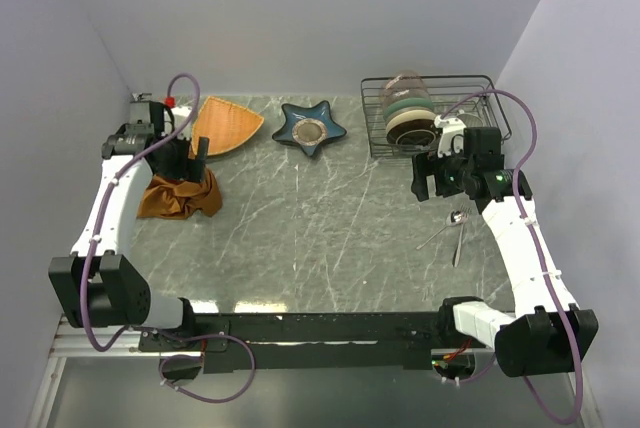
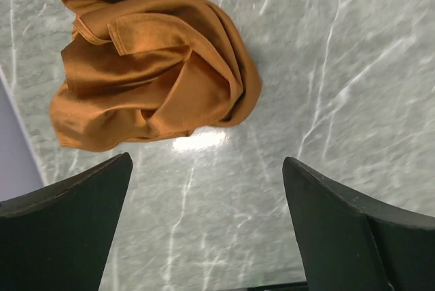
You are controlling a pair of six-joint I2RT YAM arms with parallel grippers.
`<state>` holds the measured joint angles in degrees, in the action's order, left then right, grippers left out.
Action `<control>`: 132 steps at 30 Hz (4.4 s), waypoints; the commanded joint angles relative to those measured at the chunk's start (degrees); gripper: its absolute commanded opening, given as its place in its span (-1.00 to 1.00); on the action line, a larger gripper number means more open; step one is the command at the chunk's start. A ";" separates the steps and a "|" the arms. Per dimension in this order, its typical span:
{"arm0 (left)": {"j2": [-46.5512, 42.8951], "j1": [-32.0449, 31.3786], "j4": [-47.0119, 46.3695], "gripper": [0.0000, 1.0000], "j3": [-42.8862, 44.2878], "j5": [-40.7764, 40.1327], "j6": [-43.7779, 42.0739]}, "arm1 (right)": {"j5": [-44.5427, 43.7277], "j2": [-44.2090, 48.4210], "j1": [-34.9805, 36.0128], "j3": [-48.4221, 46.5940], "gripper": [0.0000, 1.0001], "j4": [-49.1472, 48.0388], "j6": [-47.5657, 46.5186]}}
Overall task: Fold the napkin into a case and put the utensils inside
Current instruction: Pick up the crumpled napkin from the corner of the board, then place the crumpled napkin at the center of the board, then pick up the crumpled napkin from the center of the board.
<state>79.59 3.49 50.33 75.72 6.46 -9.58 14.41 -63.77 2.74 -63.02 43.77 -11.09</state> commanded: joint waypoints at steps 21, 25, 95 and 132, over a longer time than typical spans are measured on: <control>18.93 -2.34 -5.76 0.92 -1.01 -15.69 -7.73 | -3.08 4.79 0.16 1.68 1.00 1.23 -2.09; 19.81 -2.26 -4.54 0.55 -0.49 -13.06 -8.52 | -3.69 4.53 0.16 1.33 1.00 1.06 -2.09; -20.52 -43.57 -3.41 -0.98 -26.79 -6.82 -17.22 | 11.60 -6.02 12.37 3.26 1.00 -5.26 -2.09; -4.80 -18.00 15.15 -0.98 22.53 38.53 -10.98 | -4.92 -18.91 48.76 24.80 1.00 -70.92 -12.38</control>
<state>73.95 -16.45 67.09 95.20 40.32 -22.85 15.94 -77.67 51.27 -35.59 -16.67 -25.93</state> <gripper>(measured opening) 0.025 0.997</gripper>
